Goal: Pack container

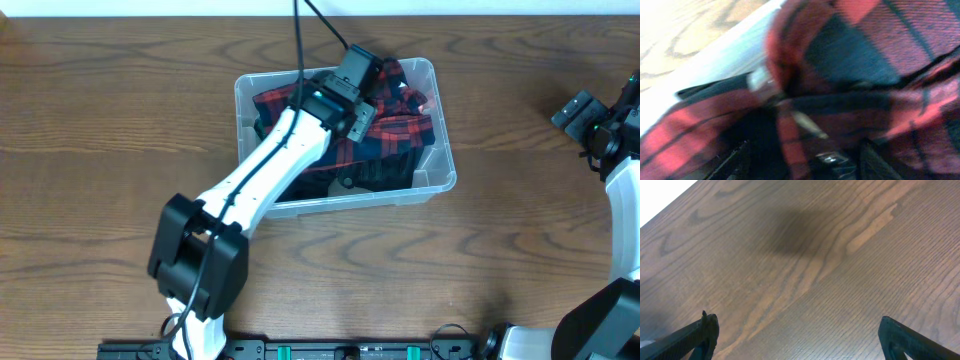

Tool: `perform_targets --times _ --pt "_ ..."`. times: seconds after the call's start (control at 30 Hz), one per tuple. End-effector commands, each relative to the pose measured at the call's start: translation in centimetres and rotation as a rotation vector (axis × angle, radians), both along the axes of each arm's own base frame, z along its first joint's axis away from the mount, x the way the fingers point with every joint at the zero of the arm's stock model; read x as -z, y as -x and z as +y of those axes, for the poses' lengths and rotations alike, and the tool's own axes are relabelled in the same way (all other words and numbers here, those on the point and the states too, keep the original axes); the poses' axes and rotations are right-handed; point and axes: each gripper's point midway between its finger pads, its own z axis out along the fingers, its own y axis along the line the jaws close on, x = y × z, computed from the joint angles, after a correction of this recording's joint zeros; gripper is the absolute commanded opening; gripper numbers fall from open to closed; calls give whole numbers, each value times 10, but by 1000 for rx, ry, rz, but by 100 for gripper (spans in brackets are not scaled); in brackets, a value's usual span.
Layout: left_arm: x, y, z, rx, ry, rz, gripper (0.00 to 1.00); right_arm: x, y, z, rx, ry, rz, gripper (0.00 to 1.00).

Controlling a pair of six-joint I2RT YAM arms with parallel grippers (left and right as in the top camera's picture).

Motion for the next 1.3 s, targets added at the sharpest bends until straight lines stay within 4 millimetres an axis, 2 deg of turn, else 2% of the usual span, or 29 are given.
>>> perform_targets --times 0.0,0.1,0.23,0.3,0.43,0.53,0.6,0.7,0.73,0.87,1.07,1.17,1.27 --pt "-67 -1 11 -8 52 -122 70 -5 -2 -4 19 4 -11 99" --pt "-102 6 16 -9 92 -183 70 -5 -2 -4 19 4 -10 99" --pt "-129 10 21 -13 127 -239 70 -5 -2 -4 19 4 -11 99" --pt "-132 7 22 -19 135 -251 71 -5 -2 -4 19 4 -11 99" --pt "-121 0 28 -43 124 -231 71 -5 -2 -4 19 4 -11 99" --pt "-120 2 30 -62 132 -218 81 -5 -2 -4 19 4 -11 99" --pt "-128 9 29 -52 138 -225 87 -5 -2 -4 19 4 -11 99" --pt "-153 25 33 -40 163 -258 94 -5 -2 -4 19 4 -11 99" --pt "-162 29 36 -40 172 -272 100 -5 -2 -4 19 4 -11 99" --pt "-200 62 57 -40 198 -310 98 -5 -2 -4 19 4 -11 99" --pt "-235 103 83 -38 221 -353 98 -5 -2 -4 19 4 -11 99" --pt "-237 129 103 -44 191 -327 98 -5 -2 -4 19 4 -11 99" --pt "-230 160 139 -116 105 -286 98 -5 -2 -4 19 4 -11 99"
